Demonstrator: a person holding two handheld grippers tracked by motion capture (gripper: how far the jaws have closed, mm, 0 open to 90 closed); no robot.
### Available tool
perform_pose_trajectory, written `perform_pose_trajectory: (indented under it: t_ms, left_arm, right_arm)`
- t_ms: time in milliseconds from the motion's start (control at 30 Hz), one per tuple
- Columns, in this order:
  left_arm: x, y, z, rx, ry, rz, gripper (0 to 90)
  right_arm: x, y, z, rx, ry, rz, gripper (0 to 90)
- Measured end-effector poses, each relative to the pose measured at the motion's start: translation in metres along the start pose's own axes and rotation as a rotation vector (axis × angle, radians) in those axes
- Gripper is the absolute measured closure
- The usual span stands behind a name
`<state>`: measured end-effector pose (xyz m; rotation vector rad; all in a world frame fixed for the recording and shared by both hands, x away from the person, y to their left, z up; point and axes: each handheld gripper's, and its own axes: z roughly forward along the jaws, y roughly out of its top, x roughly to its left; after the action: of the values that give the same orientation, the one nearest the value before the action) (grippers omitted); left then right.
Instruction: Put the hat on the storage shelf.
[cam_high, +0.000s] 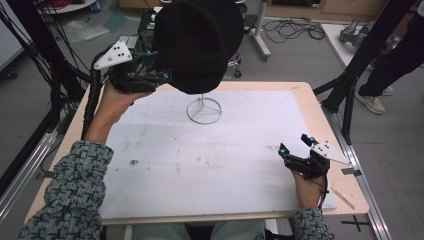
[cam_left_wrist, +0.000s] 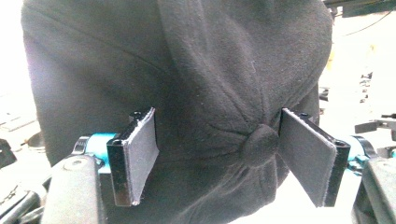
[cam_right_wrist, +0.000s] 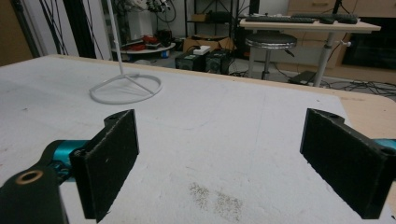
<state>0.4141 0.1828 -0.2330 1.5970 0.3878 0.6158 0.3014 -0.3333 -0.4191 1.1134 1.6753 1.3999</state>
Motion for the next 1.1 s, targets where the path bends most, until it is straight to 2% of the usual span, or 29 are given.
perform_pose_trajectory:
  t_ms: [400, 600, 867, 967, 1100]
  left_arm:
    - [-0.01, -0.003, -0.025, -0.013, 0.026, 0.03, 27.1]
    - [-0.015, -0.012, -0.04, -0.013, 0.053, 0.017, 27.0]
    - [-0.022, -0.031, -0.067, -0.002, 0.118, -0.01, 25.0]
    - [-0.026, -0.04, -0.079, 0.011, 0.155, -0.016, 24.7]
    - [-0.032, -0.057, -0.095, 0.032, 0.208, -0.043, 22.6]
  right_arm:
    - [0.001, 0.0, 0.002, 0.001, 0.002, -0.006, 10.6]
    - [0.001, 0.001, 0.001, -0.005, 0.003, -0.007, 10.7]
    - [0.003, 0.001, 0.004, -0.001, 0.01, -0.004, 10.6]
    - [0.004, 0.002, 0.006, -0.002, 0.015, -0.014, 10.7]
    - [0.006, 0.002, 0.006, 0.0, 0.016, -0.014, 10.7]
